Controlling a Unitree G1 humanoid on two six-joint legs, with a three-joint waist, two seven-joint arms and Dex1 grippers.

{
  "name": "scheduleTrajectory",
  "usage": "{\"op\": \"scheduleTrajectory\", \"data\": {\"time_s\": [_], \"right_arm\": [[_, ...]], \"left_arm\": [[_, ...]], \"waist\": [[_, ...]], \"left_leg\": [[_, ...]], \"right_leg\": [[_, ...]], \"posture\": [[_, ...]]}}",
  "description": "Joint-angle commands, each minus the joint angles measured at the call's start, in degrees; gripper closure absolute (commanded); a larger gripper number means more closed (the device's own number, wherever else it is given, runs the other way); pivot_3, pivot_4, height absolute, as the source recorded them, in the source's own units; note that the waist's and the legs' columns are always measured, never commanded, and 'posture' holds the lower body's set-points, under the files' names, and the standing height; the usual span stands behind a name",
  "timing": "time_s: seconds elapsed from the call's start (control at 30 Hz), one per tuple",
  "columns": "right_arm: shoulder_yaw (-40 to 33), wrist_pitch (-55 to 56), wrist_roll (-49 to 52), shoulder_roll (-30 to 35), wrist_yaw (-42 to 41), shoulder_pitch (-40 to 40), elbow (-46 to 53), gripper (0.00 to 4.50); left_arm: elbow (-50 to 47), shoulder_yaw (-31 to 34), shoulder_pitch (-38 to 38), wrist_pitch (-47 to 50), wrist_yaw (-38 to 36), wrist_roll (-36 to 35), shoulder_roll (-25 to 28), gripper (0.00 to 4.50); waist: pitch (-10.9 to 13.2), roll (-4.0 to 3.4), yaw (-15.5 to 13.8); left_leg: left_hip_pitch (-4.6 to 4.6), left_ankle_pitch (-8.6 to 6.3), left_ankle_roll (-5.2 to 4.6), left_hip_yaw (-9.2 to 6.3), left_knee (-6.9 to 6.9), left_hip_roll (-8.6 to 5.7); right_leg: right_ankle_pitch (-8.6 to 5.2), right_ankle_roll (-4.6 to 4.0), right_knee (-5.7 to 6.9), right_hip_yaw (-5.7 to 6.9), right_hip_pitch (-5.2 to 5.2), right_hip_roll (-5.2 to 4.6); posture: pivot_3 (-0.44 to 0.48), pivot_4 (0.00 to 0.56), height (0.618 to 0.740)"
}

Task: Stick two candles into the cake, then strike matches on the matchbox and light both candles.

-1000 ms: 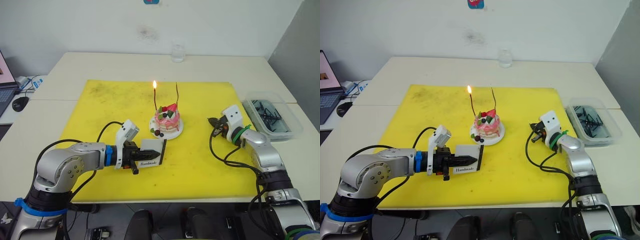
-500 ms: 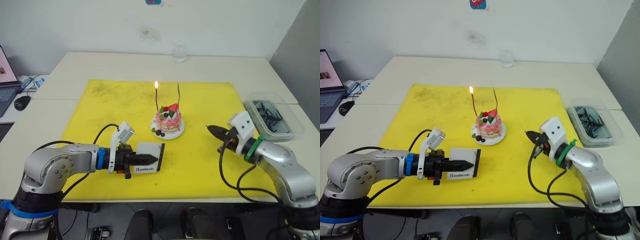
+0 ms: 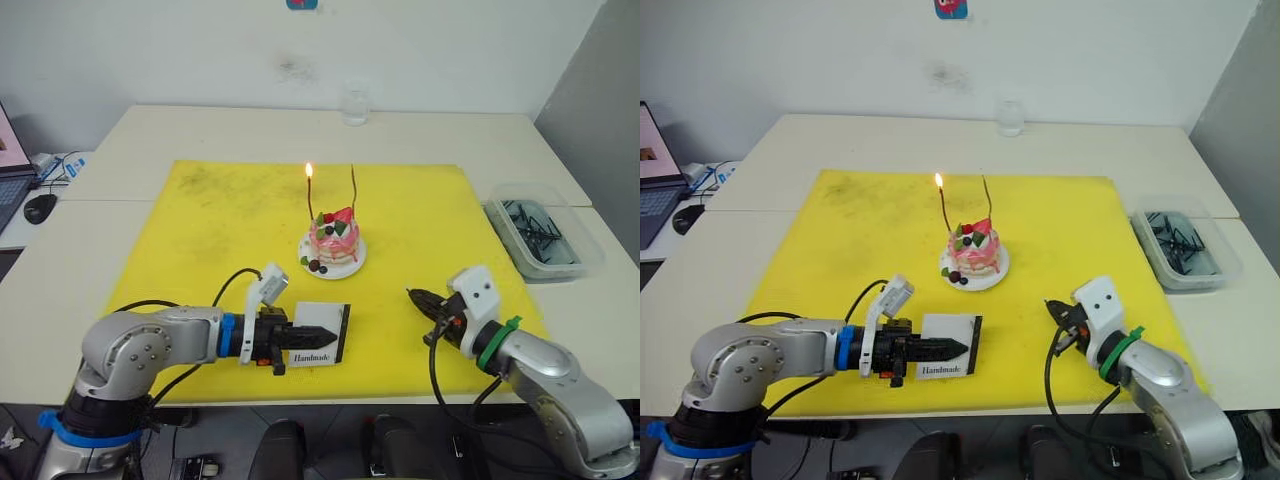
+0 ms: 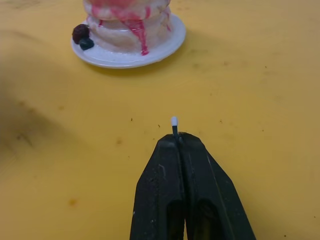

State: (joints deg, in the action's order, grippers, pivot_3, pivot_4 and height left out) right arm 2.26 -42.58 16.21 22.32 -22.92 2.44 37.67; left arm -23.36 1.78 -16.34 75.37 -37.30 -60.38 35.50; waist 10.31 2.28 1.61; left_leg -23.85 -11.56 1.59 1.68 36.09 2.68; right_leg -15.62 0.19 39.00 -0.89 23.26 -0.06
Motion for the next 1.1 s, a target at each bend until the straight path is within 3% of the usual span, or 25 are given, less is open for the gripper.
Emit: {"op": "scheduleTrajectory", "data": {"time_s": [0.03, 0.33, 0.43, 0.53, 1.1], "right_arm": [[1.9, 6.2, -2.1, -1.8, 1.3, 0.8, -2.0, 4.47], [4.4, 15.7, -4.7, -4.8, 1.6, 2.1, -9.9, 4.47], [4.6, 16.3, -5.0, -5.1, 1.7, 2.4, -10.5, 3.89], [4.7, 16.6, -5.1, -5.2, 1.6, 2.8, -10.9, 2.82], [6.5, 22.5, -10.9, -5.9, 3.4, 2.7, -14.0, 2.82]], "left_arm": [[-1.4, -0.4, -0.1, -1.1, 1.2, 0.0, -1.2, 4.50], [-0.1, -0.2, -1.0, -1.1, 2.4, -0.3, -2.6, 4.50], [0.2, -0.2, -1.2, -1.0, 2.3, -0.4, -2.4, 4.50], [0.7, -0.2, -1.4, -1.2, 2.1, -0.2, -2.1, 4.50], [0.2, 0.0, -1.5, -0.8, 2.1, -0.6, -1.1, 4.50]], "waist": [[0.0, 0.00, 0.0], [0.0, 0.00, 0.0], [0.0, 0.00, 0.0], [0.0, 0.00, 0.0], [0.0, 0.01, 0.0]], "left_leg": [[0.00, 0.00, 0.00, 0.01, 0.00, 0.00], [0.00, 0.00, 0.00, 0.02, 0.00, -0.01], [0.00, 0.00, 0.00, 0.01, 0.00, 0.00], [0.00, 0.00, 0.00, 0.02, 0.00, 0.00], [0.02, 0.00, 0.00, 0.02, 0.01, 0.00]], "right_leg": [[0.00, 0.00, 0.00, -0.01, 0.00, 0.00], [0.00, 0.00, 0.00, -0.02, 0.00, 0.00], [0.00, 0.00, 0.00, -0.01, 0.00, 0.01], [0.00, 0.00, 0.00, -0.02, 0.00, 0.01], [0.00, 0.00, 0.01, -0.02, -0.01, 0.00]], "posture": [[0.000, 0.150, 0.740], [0.000, 0.150, 0.740], [0.000, 0.150, 0.740], [0.000, 0.150, 0.740], [0.000, 0.150, 0.740]]}}
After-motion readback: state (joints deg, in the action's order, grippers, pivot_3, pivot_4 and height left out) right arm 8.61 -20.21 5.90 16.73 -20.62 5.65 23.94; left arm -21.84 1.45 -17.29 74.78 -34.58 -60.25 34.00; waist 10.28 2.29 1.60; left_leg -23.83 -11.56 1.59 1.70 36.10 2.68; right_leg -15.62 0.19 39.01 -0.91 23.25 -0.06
